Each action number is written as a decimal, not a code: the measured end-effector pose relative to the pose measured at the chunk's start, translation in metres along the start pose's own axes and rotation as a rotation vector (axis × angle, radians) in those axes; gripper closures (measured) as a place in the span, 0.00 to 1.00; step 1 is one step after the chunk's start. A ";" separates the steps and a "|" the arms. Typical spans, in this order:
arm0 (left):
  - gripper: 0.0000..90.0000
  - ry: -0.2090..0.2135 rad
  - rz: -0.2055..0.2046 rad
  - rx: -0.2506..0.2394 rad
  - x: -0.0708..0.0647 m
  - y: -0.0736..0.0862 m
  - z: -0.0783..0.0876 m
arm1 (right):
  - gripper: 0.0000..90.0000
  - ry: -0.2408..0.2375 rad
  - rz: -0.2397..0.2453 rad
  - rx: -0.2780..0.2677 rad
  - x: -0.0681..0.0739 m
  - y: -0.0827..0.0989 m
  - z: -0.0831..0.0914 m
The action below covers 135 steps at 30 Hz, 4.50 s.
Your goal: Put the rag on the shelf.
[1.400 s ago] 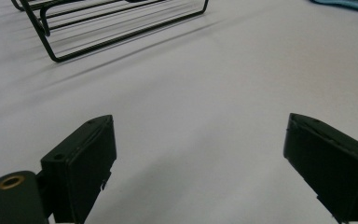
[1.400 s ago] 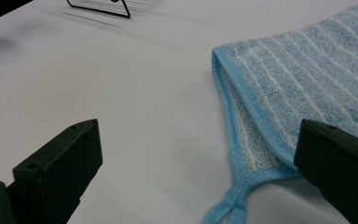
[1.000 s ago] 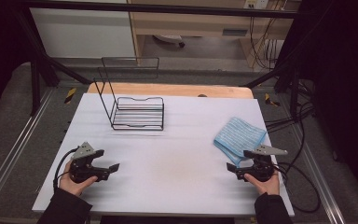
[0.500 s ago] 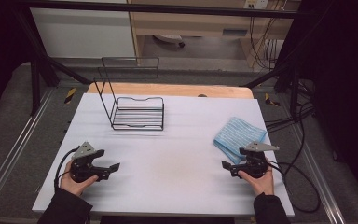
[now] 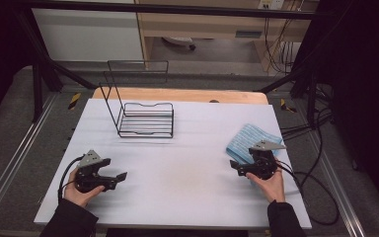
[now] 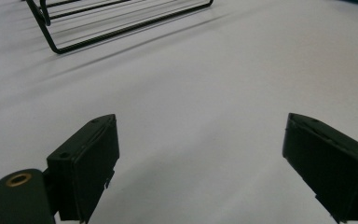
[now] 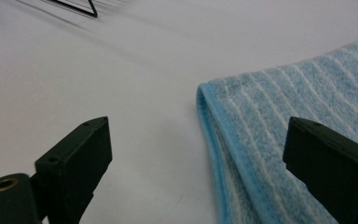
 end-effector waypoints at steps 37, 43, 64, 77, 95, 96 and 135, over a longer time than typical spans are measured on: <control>0.15 -0.006 0.002 0.012 0.000 0.000 -0.001 | 0.74 0.166 0.297 0.077 -0.006 0.006 -0.039; 0.15 -0.006 -0.001 0.017 0.000 0.000 -0.002 | 0.86 0.181 0.307 0.073 -0.009 0.005 -0.041; 0.15 -0.010 0.003 0.014 0.001 0.000 -0.002 | 0.93 0.085 0.194 0.060 -0.004 -0.004 -0.024; 0.15 -0.010 -0.001 0.021 0.000 0.000 -0.002 | 0.92 -0.024 0.196 0.057 0.025 -0.005 -0.015; 0.14 -0.006 -0.004 0.029 0.000 0.000 -0.004 | 0.92 -0.147 0.209 0.046 0.067 -0.010 -0.012; 0.14 -0.006 -0.004 0.029 0.000 0.000 -0.004 | 0.92 -0.152 0.213 0.042 0.069 -0.010 -0.012; 0.14 -0.005 -0.006 0.036 -0.001 0.000 -0.005 | 0.92 -0.334 0.293 0.042 0.157 -0.013 -0.014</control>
Point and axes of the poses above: each handheld gripper's, and its own axes: z roughly backward along the jaws, y roughly out of its underside, x roughly to its left, the point moved 2 cm from there along -z, roughly forward along the jaws, and after that the axes turned 13 degrees about y, right-handed, at the moved point
